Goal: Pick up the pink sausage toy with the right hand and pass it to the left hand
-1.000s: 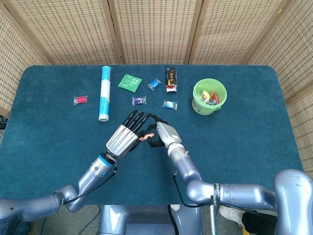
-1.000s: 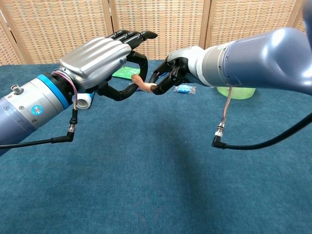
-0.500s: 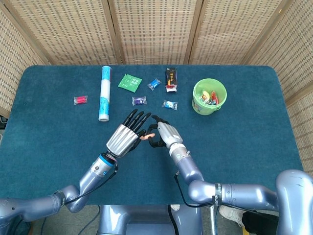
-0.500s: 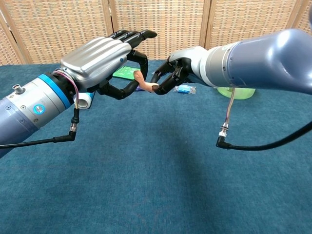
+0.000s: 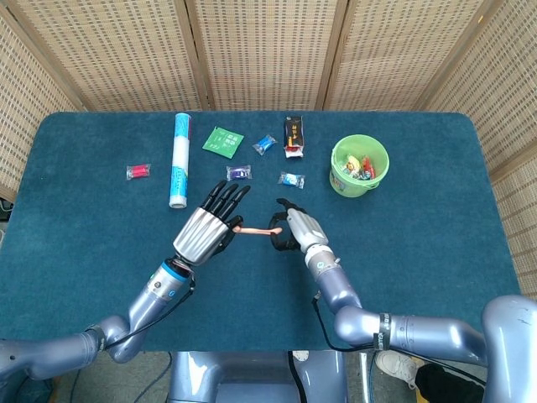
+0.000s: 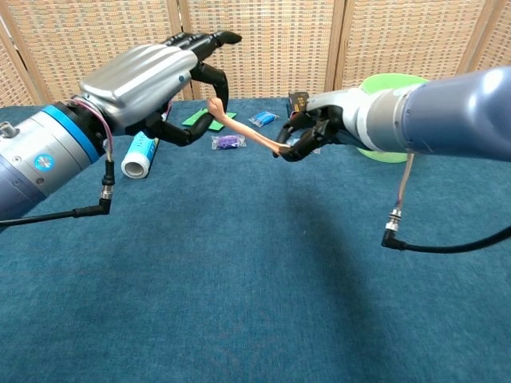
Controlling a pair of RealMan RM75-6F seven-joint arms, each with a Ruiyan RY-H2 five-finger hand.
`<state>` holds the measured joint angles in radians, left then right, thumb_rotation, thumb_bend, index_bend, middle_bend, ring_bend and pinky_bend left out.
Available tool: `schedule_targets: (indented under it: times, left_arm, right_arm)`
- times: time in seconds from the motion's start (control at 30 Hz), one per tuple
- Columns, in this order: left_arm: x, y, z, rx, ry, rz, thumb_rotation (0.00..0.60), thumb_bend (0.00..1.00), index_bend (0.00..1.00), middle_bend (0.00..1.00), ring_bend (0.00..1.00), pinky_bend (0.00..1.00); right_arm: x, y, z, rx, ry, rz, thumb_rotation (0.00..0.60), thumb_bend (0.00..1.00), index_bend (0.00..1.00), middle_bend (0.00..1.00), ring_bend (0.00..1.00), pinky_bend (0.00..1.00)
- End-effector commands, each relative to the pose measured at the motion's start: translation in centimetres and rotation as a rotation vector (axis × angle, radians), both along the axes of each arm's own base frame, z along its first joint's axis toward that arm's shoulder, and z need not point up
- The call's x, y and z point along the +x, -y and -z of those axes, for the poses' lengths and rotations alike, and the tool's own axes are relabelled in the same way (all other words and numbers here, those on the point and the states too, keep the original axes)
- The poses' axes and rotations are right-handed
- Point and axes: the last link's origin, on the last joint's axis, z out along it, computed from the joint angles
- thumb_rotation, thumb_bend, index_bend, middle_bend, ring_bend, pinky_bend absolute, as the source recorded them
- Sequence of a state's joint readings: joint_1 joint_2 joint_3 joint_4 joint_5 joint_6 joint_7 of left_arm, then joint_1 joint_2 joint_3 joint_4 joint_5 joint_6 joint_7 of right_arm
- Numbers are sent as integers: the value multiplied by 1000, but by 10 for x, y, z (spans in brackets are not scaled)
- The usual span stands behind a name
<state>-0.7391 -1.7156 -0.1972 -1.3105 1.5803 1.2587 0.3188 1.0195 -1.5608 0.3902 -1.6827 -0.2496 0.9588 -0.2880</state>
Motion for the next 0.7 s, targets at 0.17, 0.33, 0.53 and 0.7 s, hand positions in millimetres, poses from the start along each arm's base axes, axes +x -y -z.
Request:
schedule_targets:
  times: [0.17, 0.33, 0.53, 0.7]
  left_arm:
    - [-1, -3, -22, 44, 22, 0, 600, 612, 799, 0, 0, 0]
    - [0, -3, -41, 75, 45, -2, 600, 612, 800, 0, 0, 0]
    - [1, -3, -83, 167, 91, 3, 600, 612, 802, 0, 0, 0]
    - [1, 0, -119, 234, 114, 4, 600, 612, 803, 0, 0, 0]
  right_arm:
    - [-33, 4, -3, -8, -16, 53, 600, 686, 782, 135, 0, 0]
    - [-51, 6, -7, -16, -27, 78, 600, 686, 782, 135, 0, 0]
    - [-79, 7, -17, -42, -42, 119, 600, 686, 783, 144, 0, 0]
    - [-97, 5, -28, -60, -50, 140, 600, 686, 783, 146, 0, 0]
